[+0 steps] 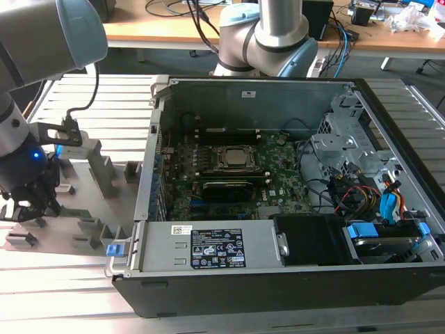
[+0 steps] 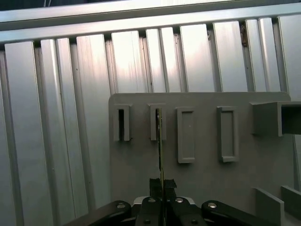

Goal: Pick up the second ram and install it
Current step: 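Pick up the second ram and move it above second insertion slot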

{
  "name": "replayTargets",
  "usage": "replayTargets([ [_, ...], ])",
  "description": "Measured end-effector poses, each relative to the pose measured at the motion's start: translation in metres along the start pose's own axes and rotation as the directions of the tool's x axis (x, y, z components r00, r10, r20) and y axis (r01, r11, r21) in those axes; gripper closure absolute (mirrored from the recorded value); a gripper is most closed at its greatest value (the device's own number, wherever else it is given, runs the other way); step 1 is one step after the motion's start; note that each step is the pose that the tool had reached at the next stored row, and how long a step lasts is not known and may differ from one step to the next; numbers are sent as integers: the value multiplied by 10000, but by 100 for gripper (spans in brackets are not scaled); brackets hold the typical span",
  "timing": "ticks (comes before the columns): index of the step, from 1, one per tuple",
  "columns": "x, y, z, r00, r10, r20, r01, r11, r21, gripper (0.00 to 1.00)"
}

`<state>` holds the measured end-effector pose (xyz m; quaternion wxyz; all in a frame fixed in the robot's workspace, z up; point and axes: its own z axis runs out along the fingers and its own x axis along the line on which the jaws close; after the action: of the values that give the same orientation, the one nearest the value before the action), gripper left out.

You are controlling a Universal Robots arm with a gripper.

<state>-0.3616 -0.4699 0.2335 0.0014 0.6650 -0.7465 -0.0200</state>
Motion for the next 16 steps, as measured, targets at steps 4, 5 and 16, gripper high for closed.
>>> replayTargets([
  [4,-1,2,-52,10000,0,0,0,10000,0,86],
  [5,-2,2,-68,10000,0,0,0,10000,0,86],
  [16,-5,7,-223,10000,0,0,0,10000,0,86],
])
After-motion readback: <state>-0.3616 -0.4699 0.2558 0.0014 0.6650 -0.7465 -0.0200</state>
